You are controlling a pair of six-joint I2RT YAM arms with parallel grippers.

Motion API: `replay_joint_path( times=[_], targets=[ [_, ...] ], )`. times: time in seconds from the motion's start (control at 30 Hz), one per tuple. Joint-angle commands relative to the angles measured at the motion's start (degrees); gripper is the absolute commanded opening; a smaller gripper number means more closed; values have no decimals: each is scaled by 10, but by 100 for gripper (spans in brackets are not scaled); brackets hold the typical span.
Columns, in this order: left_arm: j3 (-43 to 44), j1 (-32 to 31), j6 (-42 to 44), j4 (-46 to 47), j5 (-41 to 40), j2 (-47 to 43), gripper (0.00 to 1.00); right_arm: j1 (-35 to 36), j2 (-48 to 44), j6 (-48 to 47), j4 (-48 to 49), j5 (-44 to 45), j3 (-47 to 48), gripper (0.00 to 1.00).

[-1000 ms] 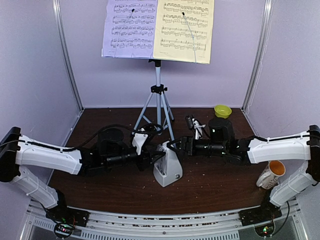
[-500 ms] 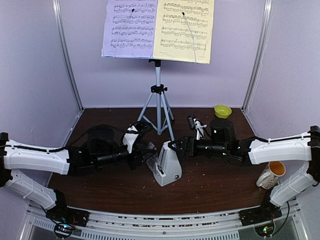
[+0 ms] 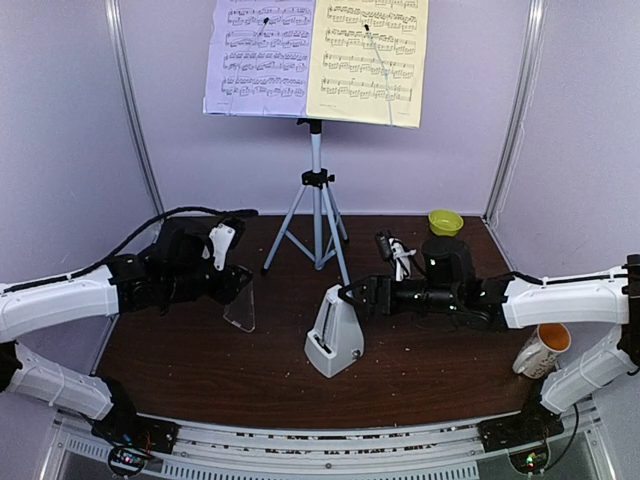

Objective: Set up the instrument practice props

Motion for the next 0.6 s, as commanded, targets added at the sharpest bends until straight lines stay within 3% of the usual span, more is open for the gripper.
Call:
replay_joint_path(
  times=[0.0,0.2,0.57],
  targets=[
    [65,71,-19,-88,4,55,6,-6,-3,-20,-80,10,0,85],
    [152,157,16,-111,38,186,8,-6,-3,-20,-80,3,24,87],
    [302,216,44,-116,54,378,9,-5,-16,-21,-93,5,52,89]
  ],
)
